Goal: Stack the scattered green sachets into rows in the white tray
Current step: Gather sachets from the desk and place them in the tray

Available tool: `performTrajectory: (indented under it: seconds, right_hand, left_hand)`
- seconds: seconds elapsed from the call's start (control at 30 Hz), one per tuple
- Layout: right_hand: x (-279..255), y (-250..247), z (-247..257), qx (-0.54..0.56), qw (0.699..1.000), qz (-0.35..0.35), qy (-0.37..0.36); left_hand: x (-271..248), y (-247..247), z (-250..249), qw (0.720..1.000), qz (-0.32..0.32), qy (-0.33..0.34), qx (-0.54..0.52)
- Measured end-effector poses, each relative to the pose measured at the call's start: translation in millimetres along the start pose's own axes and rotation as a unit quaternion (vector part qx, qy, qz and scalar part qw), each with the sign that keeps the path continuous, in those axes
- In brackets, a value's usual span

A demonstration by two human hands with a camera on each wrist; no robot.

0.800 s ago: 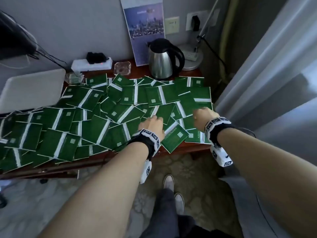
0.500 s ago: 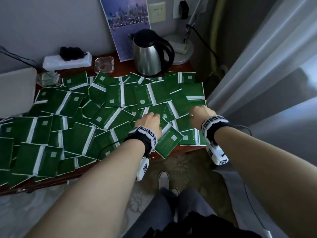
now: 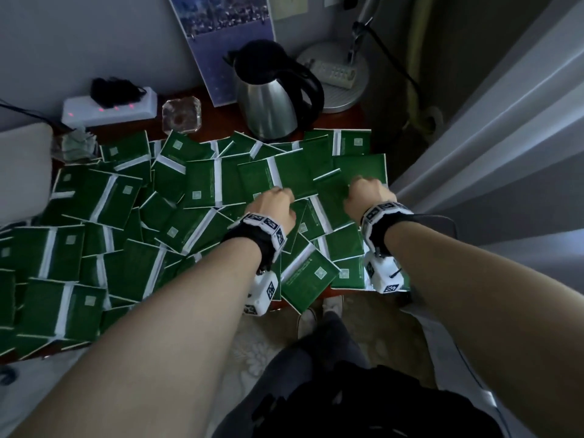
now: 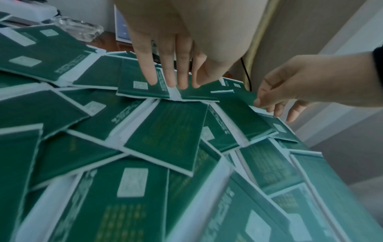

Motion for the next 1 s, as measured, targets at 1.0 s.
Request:
performTrajectory:
  seconds: [1.0]
  right_hand:
    - [22,43,24,0.142,0.968,-0.037,0.202]
  left_hand:
    - [158,2,-15,0.818,0.104,0.469,0.315]
Point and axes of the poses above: each hand's wrist, its own x-axis towards the middle knuckle, its own y-axis out of the palm, z = x × y, the point moved 1 cm from there along x, towards the middle knuckle, and after that the axes turned 10 degrees about -z, right-handed, at the moved point
